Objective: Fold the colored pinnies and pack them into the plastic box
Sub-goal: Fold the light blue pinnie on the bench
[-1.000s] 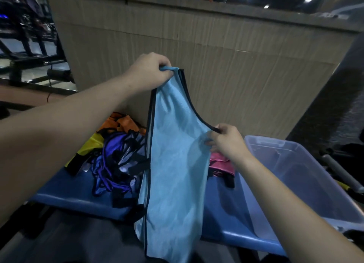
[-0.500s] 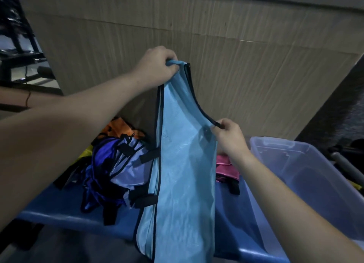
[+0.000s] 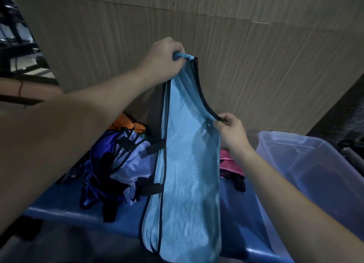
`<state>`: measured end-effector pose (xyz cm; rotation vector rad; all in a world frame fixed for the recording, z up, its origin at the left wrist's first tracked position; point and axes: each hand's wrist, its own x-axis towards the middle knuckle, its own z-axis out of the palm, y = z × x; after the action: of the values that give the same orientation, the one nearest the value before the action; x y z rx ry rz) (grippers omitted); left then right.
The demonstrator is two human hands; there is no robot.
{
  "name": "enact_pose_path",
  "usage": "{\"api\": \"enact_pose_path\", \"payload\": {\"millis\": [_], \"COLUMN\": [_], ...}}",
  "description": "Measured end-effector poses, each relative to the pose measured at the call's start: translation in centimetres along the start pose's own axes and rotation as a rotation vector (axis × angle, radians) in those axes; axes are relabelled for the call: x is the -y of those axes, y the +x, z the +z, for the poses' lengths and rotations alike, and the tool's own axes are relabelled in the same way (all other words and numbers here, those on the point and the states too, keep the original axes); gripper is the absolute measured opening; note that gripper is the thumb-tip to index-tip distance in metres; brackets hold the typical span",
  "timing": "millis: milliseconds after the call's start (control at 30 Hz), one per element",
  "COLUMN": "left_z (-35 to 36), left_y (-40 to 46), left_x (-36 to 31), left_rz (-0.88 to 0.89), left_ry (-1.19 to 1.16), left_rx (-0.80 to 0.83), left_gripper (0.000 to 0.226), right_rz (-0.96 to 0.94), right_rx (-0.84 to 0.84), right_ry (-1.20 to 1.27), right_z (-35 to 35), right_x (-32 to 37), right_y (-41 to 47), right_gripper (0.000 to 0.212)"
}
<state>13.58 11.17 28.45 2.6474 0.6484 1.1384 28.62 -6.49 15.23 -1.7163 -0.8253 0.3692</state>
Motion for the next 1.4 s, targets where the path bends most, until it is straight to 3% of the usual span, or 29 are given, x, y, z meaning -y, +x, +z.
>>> {"api": "enact_pose_path", "payload": {"millis": [200,633,900,1167,1400], "left_z": [0.5,-1.0,-1.1,1.5,4.7], "left_y": [-1.7,-8.6,-17.3,-26.7,-34.0], "left_x": [-0.2,-3.3,-5.6,-7.2,-7.9], "left_rz": [0.035,0.038,0.037,-0.014,0.002], "left_ry": [-0.012,0.021,0.084,0.023,0.099], "left_rx": [0.043,0.080,0.156,0.263,0.337], "left_gripper": [0.016,0.019,0.021,0.026,0.028], "right_rz": [0.079,0.013,0.006,0.007,0.054], "right_rx": [0.078,0.094,0.106,0.236,0.342], "right_ry": [-0.002,-0.109,-0.243,-0.363,-0.417], "right_z": [0.1,-1.2,-1.6,-2.0,-1.9], "right_x": [-1.2,-3.1,-5.7,-10.0,-12.6], "right_y": [0.1,-3.4,-7.4,-10.1,-12.8], "right_gripper": [0.011,0.005,0.012,0.023,0.019]}}
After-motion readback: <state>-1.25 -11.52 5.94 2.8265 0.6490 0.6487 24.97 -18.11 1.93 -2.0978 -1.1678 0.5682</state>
